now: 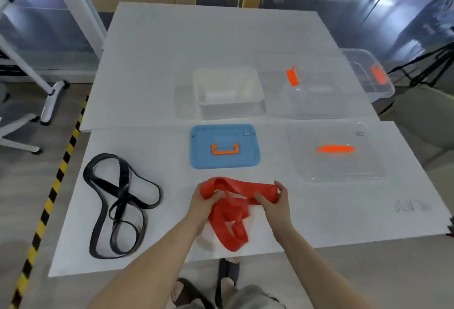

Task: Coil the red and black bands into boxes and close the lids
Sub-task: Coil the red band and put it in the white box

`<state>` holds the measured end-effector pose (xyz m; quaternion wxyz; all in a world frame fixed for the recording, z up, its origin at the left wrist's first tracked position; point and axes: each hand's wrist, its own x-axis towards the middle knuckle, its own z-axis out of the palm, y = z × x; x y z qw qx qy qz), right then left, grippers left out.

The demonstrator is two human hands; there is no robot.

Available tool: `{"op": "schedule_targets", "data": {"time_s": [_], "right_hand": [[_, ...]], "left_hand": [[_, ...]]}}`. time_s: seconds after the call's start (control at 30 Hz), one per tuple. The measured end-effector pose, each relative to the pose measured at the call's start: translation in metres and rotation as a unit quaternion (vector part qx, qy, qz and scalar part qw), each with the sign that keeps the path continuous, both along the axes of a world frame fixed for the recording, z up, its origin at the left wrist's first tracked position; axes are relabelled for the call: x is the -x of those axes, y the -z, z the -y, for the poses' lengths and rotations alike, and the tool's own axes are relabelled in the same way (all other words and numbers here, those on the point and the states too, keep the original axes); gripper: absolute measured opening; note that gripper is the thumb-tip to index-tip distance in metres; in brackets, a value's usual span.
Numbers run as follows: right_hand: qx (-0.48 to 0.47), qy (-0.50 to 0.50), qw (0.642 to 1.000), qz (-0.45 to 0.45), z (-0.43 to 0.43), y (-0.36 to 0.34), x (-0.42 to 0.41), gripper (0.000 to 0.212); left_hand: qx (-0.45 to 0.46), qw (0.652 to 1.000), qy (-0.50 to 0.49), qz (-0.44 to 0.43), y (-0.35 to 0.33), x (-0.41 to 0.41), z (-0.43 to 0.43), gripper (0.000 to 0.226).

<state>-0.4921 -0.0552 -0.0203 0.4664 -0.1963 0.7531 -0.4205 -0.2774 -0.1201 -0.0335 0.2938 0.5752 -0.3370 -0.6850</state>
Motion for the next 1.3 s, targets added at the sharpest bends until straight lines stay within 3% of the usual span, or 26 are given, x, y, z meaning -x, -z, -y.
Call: {"op": "schedule_targets", "data": {"time_s": [0.03,0.1,0.2,0.23,0.33,0.43,0.63,0.73,0.87,0.97,1.17,1.3], "right_hand": [[-0.009,-0.029,0.999,-0.011,0.001,0.006,-0.002,0.072],[-0.029,-0.086,0.995,-0.029,0.002,0.017,-0.006,0.069],[-0.081,-0.182,0.978,-0.056,0.002,0.029,-0.012,0.062],[-0.095,-0.214,0.970,-0.072,0.002,0.032,-0.015,0.060],[-0.118,-0.276,0.946,-0.125,0.001,0.038,-0.016,0.062],[-0.114,-0.267,0.948,-0.130,0.001,0.036,-0.010,0.074],[-0.062,-0.289,0.937,-0.185,0.007,0.026,0.007,0.066],[-0.074,-0.297,0.928,-0.213,0.009,0.024,0.015,0.063],[-0.104,-0.359,0.898,-0.232,0.025,0.032,0.020,0.057],[-0.117,-0.399,0.870,-0.265,0.039,0.028,0.021,0.066],[-0.113,-0.438,0.834,-0.315,0.046,0.027,0.022,0.085],[-0.092,-0.446,0.815,-0.358,0.044,0.029,0.022,0.085]], "left_hand": [[-0.009,0.999,0.021,0.028,0.008,-0.012,-0.004,0.036],[-0.040,0.993,0.053,0.092,0.029,-0.035,-0.012,0.068],[-0.055,0.959,0.089,0.264,0.039,-0.052,-0.023,0.111],[-0.073,0.952,0.085,0.286,0.033,-0.054,-0.026,0.118],[-0.101,0.943,0.084,0.305,0.029,-0.057,-0.032,0.106],[-0.080,0.923,0.118,0.358,0.031,-0.055,-0.036,0.082],[-0.073,0.985,-0.043,0.151,0.028,-0.025,-0.024,0.041],[-0.096,0.987,-0.048,0.120,0.022,-0.016,-0.017,0.042],[-0.109,0.955,0.025,0.275,0.028,-0.019,-0.023,0.064],[-0.093,0.947,0.038,0.306,0.037,-0.023,-0.027,0.079],[-0.045,0.943,0.058,0.325,0.039,-0.029,-0.025,0.057],[-0.037,0.937,0.076,0.339,0.031,-0.029,-0.021,0.073]]}}
